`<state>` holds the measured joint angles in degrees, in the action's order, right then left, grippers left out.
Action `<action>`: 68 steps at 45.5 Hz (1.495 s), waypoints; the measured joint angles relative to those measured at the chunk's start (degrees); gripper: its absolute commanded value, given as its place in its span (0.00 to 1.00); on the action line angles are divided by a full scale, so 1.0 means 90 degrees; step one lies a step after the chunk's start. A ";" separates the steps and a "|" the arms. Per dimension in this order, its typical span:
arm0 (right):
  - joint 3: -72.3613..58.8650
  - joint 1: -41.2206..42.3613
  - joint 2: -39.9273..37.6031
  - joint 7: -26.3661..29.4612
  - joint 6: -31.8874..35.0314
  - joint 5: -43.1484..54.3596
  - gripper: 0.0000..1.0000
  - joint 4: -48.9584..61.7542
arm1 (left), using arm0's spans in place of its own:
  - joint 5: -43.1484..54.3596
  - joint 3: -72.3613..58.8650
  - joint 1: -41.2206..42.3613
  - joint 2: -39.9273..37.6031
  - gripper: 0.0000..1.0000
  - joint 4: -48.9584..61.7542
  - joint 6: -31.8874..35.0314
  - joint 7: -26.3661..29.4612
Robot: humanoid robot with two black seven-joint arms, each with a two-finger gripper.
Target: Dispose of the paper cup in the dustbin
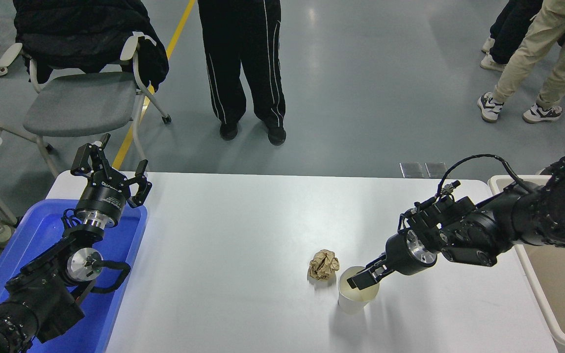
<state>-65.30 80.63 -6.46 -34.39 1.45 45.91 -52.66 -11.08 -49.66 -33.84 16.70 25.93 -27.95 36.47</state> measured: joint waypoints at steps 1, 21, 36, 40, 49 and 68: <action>0.0000 -0.0002 -0.0002 -0.0001 -0.0001 0.0009 0.00 0.0003 | 0.0000 0.0000 0.0000 0.0000 1.00 0.0000 0.0000 0.0000; 0.0007 -0.0029 -0.0037 -0.0171 -0.0036 0.0093 0.00 0.0030 | 0.0000 0.0000 0.0000 0.0000 1.00 0.0000 0.0000 0.0000; 0.0072 0.0010 -0.0182 -0.0375 -0.0059 0.0074 0.00 0.0117 | 0.0001 0.0000 0.0000 0.0000 1.00 0.0000 0.0000 0.0000; 0.0109 0.0047 -0.0289 -0.0515 -0.0060 0.0065 0.00 0.0120 | 0.0001 0.0000 0.0000 0.0000 1.00 0.0000 0.0000 0.0000; 0.0341 0.0181 -0.0617 -0.0882 -0.0026 0.0062 0.00 -0.0014 | 0.0001 0.0000 0.0000 0.0000 1.00 0.0000 0.0000 0.0000; 0.1144 0.0546 -0.1225 -0.1141 0.0023 0.0066 0.00 -0.0627 | 0.0001 0.0000 0.0000 0.0000 1.00 0.0000 0.0000 0.0000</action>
<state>-55.00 85.54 -17.48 -44.66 1.66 46.51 -58.31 -11.07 -49.66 -33.84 16.70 25.92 -27.95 36.48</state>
